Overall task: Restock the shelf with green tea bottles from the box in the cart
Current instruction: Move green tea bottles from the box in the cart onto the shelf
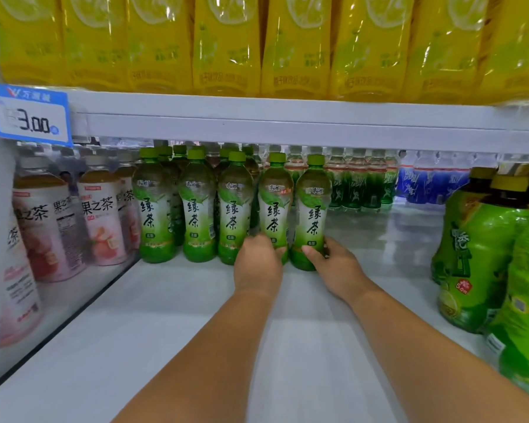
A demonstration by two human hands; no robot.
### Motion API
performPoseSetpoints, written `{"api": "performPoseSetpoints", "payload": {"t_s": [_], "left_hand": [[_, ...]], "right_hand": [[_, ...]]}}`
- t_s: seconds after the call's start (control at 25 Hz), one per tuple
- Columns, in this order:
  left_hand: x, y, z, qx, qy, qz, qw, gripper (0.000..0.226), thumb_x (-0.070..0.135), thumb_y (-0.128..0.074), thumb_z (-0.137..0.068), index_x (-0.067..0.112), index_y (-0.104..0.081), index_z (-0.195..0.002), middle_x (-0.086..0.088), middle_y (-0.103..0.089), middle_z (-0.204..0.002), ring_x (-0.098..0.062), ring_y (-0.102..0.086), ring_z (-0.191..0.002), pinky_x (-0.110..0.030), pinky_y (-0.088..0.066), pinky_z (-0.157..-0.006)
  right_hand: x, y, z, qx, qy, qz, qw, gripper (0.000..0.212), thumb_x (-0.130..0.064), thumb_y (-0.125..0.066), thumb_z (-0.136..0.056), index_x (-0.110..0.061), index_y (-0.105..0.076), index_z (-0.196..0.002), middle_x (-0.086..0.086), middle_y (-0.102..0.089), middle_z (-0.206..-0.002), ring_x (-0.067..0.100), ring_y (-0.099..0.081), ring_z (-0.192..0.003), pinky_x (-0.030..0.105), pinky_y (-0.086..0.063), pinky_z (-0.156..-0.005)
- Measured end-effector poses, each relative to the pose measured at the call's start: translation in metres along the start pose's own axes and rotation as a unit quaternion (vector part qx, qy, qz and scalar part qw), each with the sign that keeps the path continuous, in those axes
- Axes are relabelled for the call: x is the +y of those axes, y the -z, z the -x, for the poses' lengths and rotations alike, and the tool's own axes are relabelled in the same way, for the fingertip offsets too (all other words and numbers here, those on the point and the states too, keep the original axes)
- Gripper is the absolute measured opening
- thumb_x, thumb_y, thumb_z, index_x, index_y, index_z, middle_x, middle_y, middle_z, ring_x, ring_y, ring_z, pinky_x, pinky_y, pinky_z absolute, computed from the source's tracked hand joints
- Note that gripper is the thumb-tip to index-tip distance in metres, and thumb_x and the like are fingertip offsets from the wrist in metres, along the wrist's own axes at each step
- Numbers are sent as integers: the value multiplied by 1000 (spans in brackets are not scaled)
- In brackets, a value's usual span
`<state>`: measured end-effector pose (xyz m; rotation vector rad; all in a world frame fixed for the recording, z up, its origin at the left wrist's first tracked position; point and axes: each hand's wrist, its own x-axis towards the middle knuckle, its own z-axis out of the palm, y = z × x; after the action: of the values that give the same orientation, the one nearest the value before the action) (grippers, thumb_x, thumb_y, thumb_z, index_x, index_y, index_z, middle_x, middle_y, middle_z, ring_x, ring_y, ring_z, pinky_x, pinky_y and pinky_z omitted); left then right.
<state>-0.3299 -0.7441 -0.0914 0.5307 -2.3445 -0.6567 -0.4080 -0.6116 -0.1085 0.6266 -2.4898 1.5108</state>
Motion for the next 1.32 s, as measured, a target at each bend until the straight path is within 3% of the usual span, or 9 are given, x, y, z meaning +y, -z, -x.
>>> {"api": "performPoseSetpoints", "payload": {"t_s": [0.32,0.48,0.68,0.88,1.0,1.12,1.24,1.32], "left_hand": [[-6,-6,0,22,5,21,1000,35,36,-67,-93,6,-61,-110,-12,-65,-107,-31,-65,-100,-37,-52,-79],[-6,-4,0,23,13,9,1000,37,37,-66,-94,6,-61,-114,-12,-57,-117,-30,-62,-104,-37,-49,-82],[-9,-3,1,41,15,-25,999,42,46,-66,-91,11,-60,-115,-8,-60,-116,-28,-59,-108,-38,-50,-81],[-9,0,2,32,28,17,999,44,45,-68,-89,10,-61,-116,-8,-58,-118,-29,-57,-111,-40,-50,-83],[-9,4,7,0,36,79,996,54,45,-65,-89,11,-56,-129,-9,-55,-126,-32,-52,-120,-42,-49,-94],[-11,16,17,-39,71,112,990,54,54,-58,-86,16,-58,-125,-6,-60,-122,-32,-54,-116,-44,-48,-97],[-8,39,28,-113,116,163,973,52,51,-51,-95,15,-54,-133,-1,-61,-122,-25,-55,-114,-31,-42,-93],[-11,52,39,-159,127,192,960,54,50,-49,-98,16,-50,-140,0,-58,-129,-21,-54,-116,-33,-42,-99]], "right_hand": [[-4,0,-1,-31,-33,104,994,53,-56,-45,-98,-22,-49,-138,6,-62,-133,28,-56,-119,29,-40,-85],[-3,0,-2,-27,-47,119,991,54,-58,-46,-96,-15,-50,-129,11,-63,-125,29,-58,-111,33,-44,-83],[-5,2,3,-16,-32,91,995,48,-56,-51,-95,-21,-58,-127,4,-65,-123,20,-56,-102,27,-40,-81],[-7,2,4,-14,-31,92,995,46,-58,-53,-93,-23,-64,-120,-1,-65,-110,16,-52,-93,25,-39,-79],[-5,3,3,7,-41,74,996,47,-57,-55,-92,-20,-65,-119,3,-67,-112,19,-56,-95,26,-40,-79],[-10,7,9,37,-61,48,996,41,-48,-58,-93,-15,-65,-116,6,-67,-112,22,-57,-99,26,-40,-80],[-21,15,23,31,-80,-28,996,30,-34,-61,-95,-12,-66,-115,4,-67,-106,20,-60,-99,23,-39,-79],[-28,18,37,32,-112,-86,989,27,-27,-64,-95,-11,-66,-117,4,-67,-102,18,-60,-94,22,-41,-74]]}}
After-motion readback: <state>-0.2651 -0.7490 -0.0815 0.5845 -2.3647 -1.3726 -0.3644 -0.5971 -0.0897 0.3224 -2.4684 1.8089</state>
